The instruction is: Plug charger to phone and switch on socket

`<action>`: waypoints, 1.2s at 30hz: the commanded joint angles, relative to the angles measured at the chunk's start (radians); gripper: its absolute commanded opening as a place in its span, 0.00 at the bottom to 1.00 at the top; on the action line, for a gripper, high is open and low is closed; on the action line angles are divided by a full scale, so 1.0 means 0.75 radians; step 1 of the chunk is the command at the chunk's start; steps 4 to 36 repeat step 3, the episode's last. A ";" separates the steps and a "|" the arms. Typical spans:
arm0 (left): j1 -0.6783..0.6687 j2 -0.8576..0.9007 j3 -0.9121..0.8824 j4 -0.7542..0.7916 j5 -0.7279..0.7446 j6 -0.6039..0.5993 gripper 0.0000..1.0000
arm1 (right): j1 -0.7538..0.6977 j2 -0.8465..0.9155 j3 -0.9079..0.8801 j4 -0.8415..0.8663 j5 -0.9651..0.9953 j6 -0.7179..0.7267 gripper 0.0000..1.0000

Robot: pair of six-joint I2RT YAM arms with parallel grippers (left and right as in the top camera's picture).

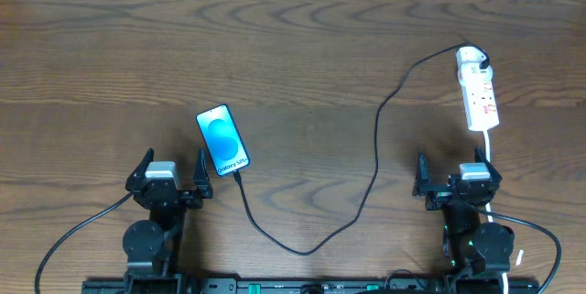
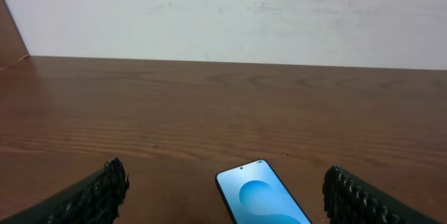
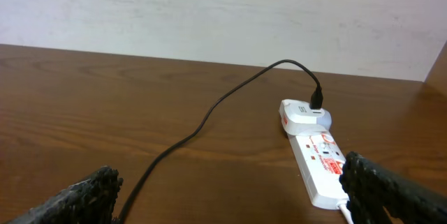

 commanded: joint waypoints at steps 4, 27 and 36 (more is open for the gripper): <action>0.007 -0.009 -0.018 -0.053 0.022 0.009 0.91 | 0.012 -0.013 -0.005 -0.005 0.015 0.015 0.99; 0.007 -0.009 -0.018 -0.053 0.022 0.009 0.91 | 0.012 -0.013 -0.005 -0.005 0.015 0.015 0.99; 0.007 -0.009 -0.018 -0.053 0.022 0.009 0.91 | 0.012 -0.013 -0.005 -0.005 0.015 0.015 0.99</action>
